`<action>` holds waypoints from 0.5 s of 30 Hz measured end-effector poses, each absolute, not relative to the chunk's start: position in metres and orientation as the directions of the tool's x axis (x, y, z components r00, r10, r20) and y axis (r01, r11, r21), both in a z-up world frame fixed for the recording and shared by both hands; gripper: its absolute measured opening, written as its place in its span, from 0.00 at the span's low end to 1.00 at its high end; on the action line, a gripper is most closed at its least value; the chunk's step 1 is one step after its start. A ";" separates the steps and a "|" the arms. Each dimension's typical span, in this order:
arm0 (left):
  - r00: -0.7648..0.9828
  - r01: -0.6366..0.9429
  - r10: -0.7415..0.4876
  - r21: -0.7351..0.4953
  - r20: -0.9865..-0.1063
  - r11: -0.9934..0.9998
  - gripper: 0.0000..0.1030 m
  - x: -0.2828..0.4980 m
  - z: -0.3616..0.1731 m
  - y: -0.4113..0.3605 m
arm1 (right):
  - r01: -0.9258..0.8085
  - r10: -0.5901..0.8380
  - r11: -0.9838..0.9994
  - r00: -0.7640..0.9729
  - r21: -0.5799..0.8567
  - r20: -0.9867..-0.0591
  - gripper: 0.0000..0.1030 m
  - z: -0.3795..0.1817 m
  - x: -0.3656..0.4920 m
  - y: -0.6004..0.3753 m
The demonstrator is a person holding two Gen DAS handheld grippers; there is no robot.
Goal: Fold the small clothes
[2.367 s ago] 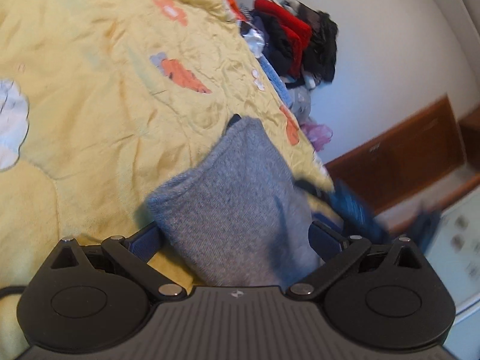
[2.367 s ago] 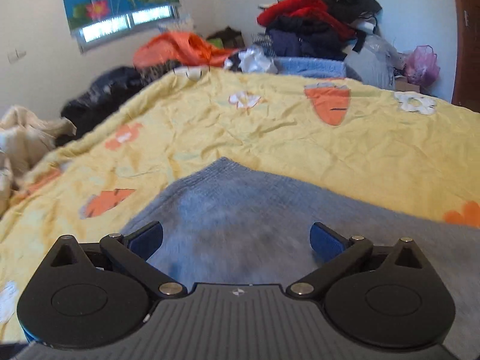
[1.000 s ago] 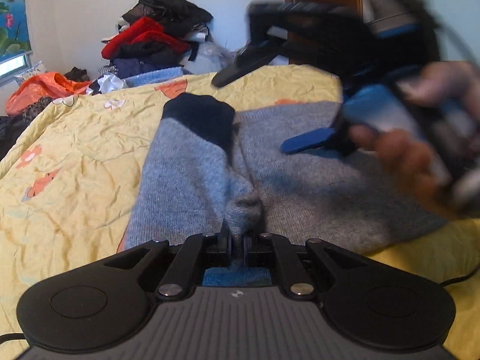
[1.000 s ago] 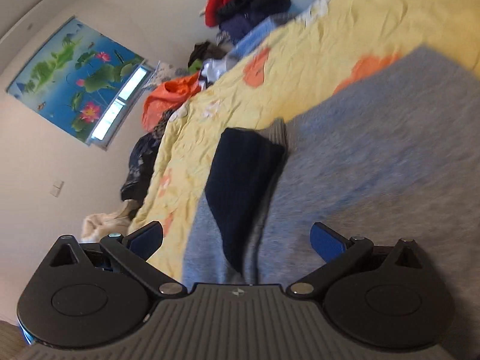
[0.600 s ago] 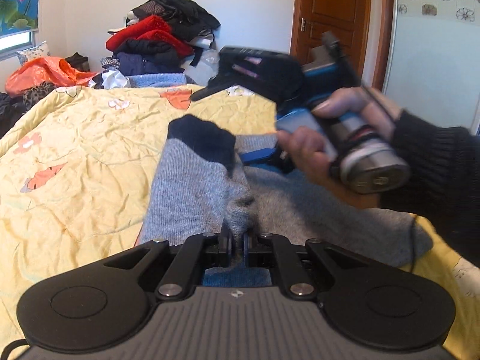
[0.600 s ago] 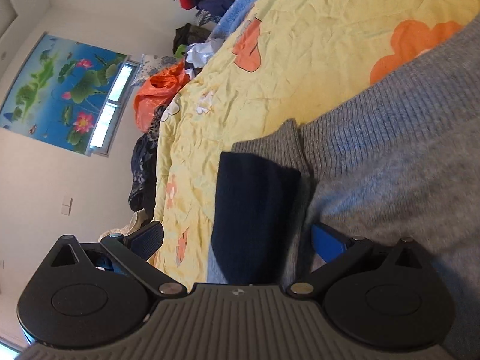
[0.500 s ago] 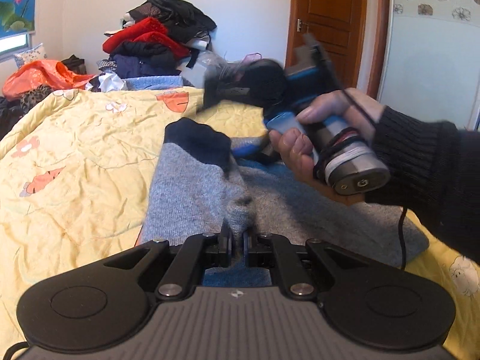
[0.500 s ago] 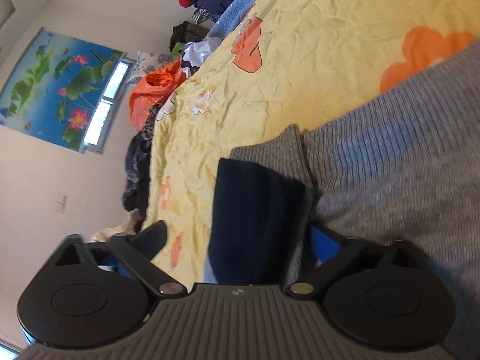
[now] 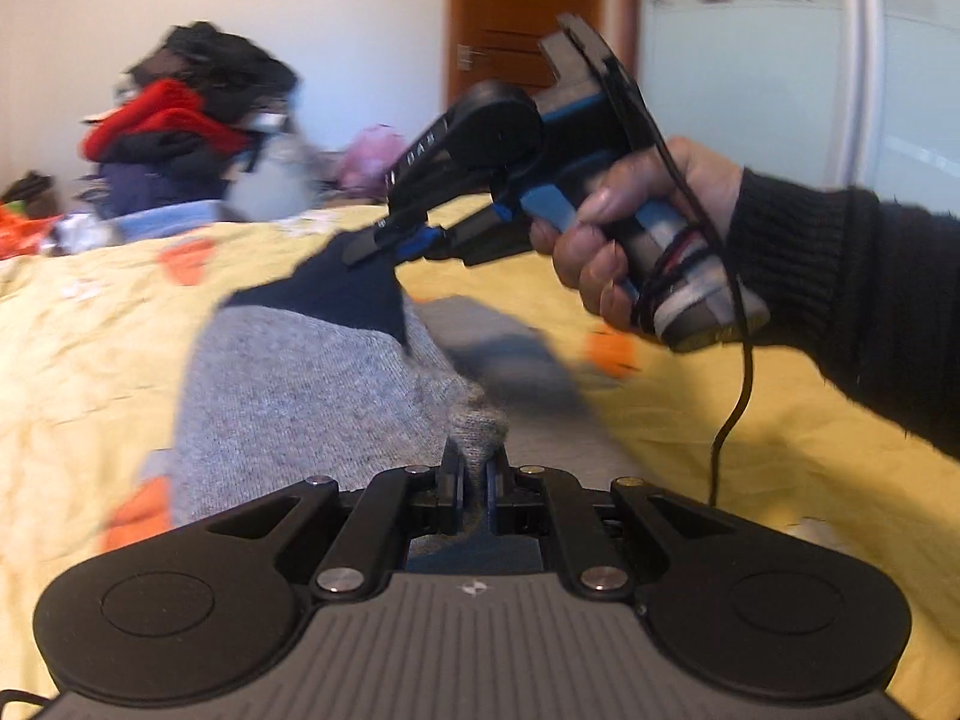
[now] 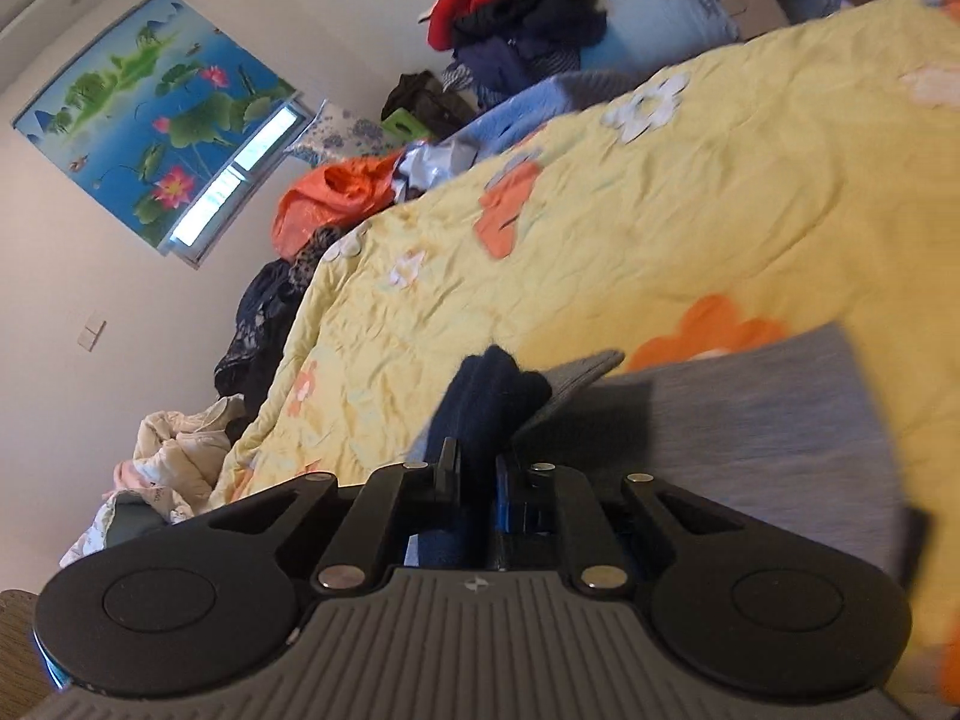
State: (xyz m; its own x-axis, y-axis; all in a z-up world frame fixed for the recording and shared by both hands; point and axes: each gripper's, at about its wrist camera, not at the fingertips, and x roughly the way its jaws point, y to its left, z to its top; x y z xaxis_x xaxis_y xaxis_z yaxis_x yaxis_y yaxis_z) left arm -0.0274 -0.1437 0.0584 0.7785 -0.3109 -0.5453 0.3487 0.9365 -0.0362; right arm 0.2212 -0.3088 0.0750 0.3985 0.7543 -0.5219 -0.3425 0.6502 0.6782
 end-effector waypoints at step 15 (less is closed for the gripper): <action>0.681 0.455 -0.340 0.010 -0.648 0.891 0.06 -0.013 0.014 -0.213 | -0.135 0.662 0.715 0.446 0.686 -0.602 0.22 0.010 0.210 -0.385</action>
State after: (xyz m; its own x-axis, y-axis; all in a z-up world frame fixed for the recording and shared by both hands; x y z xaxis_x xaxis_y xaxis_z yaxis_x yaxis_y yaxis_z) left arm -0.0128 -0.2131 0.0145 0.6810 -0.3404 -0.6483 0.4548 0.8906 0.0101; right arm 0.2104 -0.3846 0.0095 0.4456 0.6623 -0.6024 -0.1352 0.7149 0.6860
